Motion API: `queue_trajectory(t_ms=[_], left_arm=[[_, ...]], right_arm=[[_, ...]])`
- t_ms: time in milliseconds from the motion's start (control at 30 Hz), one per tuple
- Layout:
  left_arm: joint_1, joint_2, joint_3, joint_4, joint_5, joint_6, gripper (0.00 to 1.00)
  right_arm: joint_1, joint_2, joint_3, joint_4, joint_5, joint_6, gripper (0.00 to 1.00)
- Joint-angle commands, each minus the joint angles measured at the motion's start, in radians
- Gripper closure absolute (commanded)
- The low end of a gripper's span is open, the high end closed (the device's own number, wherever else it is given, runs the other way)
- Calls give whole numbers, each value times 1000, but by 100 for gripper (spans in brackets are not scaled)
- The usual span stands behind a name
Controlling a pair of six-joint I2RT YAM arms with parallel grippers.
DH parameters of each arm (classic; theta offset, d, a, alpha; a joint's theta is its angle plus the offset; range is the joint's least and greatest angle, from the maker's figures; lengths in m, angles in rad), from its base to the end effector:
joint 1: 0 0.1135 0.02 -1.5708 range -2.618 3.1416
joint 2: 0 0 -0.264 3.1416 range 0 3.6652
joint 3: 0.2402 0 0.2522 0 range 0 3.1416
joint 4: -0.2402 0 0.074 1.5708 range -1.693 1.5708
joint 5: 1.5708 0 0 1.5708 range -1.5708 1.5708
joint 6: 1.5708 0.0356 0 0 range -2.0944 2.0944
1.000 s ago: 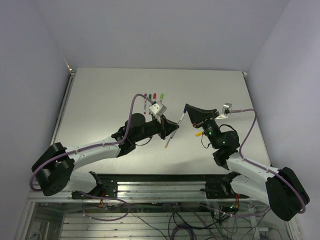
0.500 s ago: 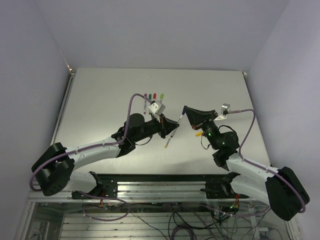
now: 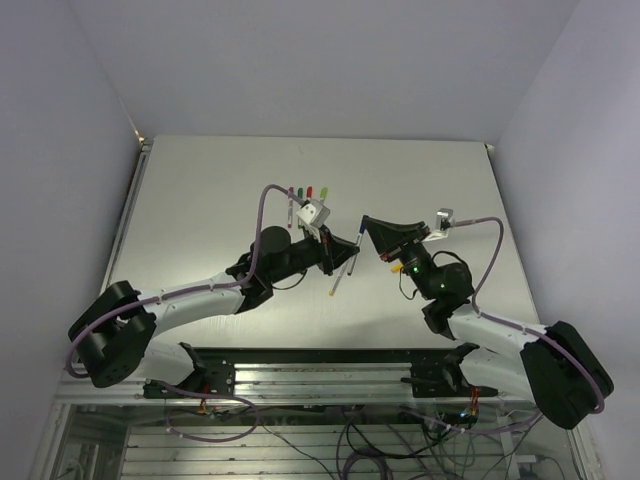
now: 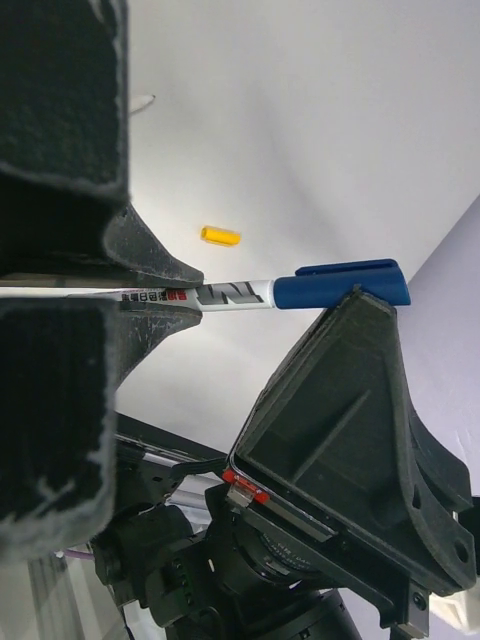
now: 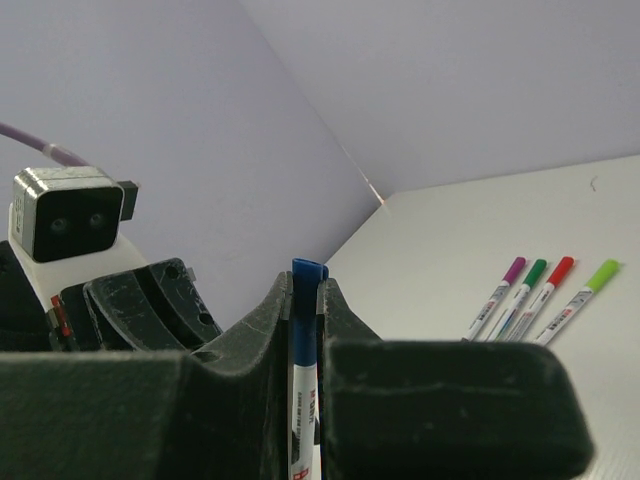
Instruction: Insert the pens into the pen caps
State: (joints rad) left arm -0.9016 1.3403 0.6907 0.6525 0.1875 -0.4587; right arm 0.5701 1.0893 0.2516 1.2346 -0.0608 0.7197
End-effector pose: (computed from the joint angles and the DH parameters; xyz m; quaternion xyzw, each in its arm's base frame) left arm 0.1809 -0.2394 0.2704 0.2191 0.6713 -0.4948 0.5066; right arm 0.1733 0.1137 0.2479 0.0161 0.5539 0.5137 0.6550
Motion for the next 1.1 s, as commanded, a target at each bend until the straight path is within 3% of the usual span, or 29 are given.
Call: queue_trajectory(t_ms=[0,133,567,767,1067], left_arm=[[0,3,46,165,20,-32,93],[3,-14,67,154,-29,-15,93],[15,-58,125,142,-160,59,93],[19,-61,142,154,-186,84,93],[29,-114,123,119,-257,129,93]], right_arm=[[11,57,-14,-8,-88,14,100],[16,67,-21,-43,-94,8,100],[129,38,48,-417,89,-142,100],[209,98,84,-477,176,-171,100],[222,98,91,-500,200,-172,100]])
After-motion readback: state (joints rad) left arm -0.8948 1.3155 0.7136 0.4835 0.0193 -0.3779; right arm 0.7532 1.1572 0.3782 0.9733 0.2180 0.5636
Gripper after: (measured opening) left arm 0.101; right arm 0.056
